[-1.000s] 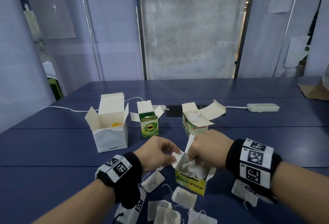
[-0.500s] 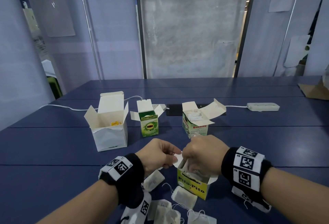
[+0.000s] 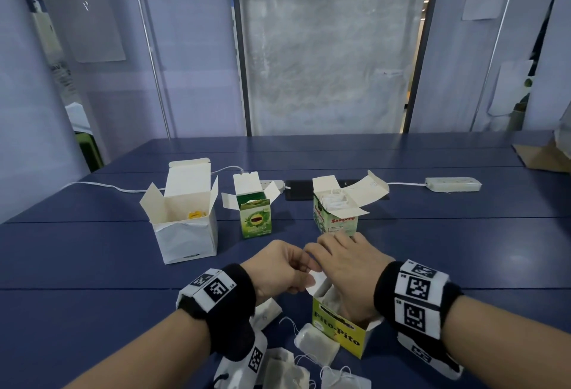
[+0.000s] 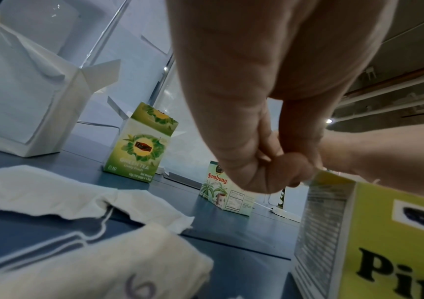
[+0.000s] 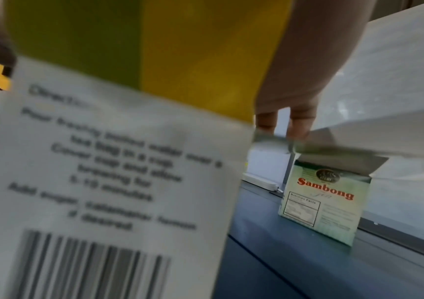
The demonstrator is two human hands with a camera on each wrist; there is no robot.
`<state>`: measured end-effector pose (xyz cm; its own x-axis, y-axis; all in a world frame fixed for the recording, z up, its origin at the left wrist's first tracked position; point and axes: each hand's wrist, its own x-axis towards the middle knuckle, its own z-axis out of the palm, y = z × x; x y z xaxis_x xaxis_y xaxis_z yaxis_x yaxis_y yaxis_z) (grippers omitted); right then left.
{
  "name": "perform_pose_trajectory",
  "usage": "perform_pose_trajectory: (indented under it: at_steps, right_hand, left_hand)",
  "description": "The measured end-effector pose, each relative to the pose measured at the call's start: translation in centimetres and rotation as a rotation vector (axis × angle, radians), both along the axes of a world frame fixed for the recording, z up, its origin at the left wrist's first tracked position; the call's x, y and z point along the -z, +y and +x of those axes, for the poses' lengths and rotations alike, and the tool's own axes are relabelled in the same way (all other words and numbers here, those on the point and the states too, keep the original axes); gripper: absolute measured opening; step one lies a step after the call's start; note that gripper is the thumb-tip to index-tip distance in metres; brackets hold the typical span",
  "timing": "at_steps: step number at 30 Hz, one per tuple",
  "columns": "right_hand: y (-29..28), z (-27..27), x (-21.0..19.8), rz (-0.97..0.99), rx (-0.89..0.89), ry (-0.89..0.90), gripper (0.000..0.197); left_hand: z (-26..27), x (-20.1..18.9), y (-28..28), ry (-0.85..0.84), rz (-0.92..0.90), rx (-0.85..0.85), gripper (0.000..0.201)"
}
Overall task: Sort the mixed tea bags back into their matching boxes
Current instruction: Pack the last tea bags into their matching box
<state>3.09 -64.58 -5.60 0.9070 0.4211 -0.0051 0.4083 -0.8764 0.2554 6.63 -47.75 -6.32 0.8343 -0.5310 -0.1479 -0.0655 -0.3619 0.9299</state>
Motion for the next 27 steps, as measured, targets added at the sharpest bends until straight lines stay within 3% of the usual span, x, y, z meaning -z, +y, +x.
perform_pose_trajectory:
  at_steps: [7,11,13,16,19,23,27]
  right_hand:
    - [-1.9,-0.2,-0.1,0.033,0.128,-0.059,0.107]
    - [-2.4,-0.5,-0.9,0.119,0.239,0.009,0.104]
    - [-2.8,-0.9,-1.6,0.298,0.32,0.132,0.093]
    - [-3.8,-1.8,-2.1,0.651,0.414,0.232,0.056]
    - [-4.5,-2.9,-0.9,0.855,0.497,0.255,0.027]
    - [-4.1,-3.2,0.3,1.135,0.592,0.256,0.022]
    - [-4.1,-3.8,0.9,1.238,0.616,0.248,0.022]
  left_hand:
    - [0.3,-0.2,0.1,-0.055,0.046,-0.001,0.021]
    - [0.7,-0.9,-0.1,-0.143,0.139,0.044,0.02]
    - [1.0,-1.4,-0.3,-0.283,0.213,0.04,0.018]
    - [0.7,-1.8,-0.4,-0.415,0.239,-0.004,0.004]
    - [-0.5,-1.7,-1.2,-0.502,0.384,0.036,0.015]
    - [-1.0,-1.6,-1.7,-0.591,0.586,0.016,0.014]
    - [-1.2,-1.8,-1.4,-0.582,0.742,0.043,0.019]
